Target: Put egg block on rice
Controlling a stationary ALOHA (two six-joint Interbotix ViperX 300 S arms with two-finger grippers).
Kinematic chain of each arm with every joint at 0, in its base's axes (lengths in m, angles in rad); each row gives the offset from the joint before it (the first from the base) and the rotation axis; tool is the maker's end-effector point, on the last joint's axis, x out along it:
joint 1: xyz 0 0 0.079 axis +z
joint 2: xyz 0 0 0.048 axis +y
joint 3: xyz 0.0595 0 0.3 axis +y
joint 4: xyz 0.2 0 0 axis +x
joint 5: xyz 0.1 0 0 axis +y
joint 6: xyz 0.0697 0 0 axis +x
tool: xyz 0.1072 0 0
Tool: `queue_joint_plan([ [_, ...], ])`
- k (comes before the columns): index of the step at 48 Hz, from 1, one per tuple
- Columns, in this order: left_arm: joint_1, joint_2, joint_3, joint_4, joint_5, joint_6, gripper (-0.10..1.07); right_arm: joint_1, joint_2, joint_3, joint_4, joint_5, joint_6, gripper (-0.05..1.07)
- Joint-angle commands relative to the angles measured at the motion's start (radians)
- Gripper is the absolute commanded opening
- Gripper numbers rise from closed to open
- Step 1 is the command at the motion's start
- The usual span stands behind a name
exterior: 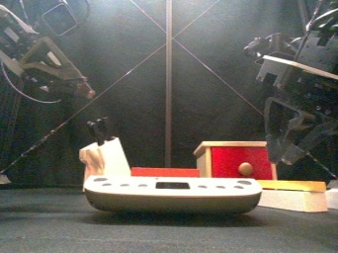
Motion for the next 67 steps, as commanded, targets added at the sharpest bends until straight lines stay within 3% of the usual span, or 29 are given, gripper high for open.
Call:
queue_joint_plan([
  [1, 0.0, -0.003, -0.012, -0.002, -0.008, 0.002, 0.74, -0.005, -0.032, -0.003, 0.0, -0.009, 0.002, 0.6],
  [15, -0.002, -0.003, -0.012, -0.003, -0.008, 0.002, 0.74, -0.009, -0.012, 0.003, 0.0, -0.035, 0.002, 0.42],
  [38, -0.002, -0.002, -0.012, -0.002, -0.009, 0.003, 0.74, -0.054, 0.018, 0.034, 0.011, -0.152, 0.002, 0.42],
  [55, -0.002, -0.003, -0.012, -0.002, -0.008, 0.003, 0.74, -0.054, -0.086, 0.034, -0.08, -0.058, -0.011, 0.42],
  [67, 0.0, -0.003, -0.012, -0.002, -0.009, 0.003, 0.74, -0.054, -0.19, 0.072, -0.17, -0.058, -0.014, 0.42],
])
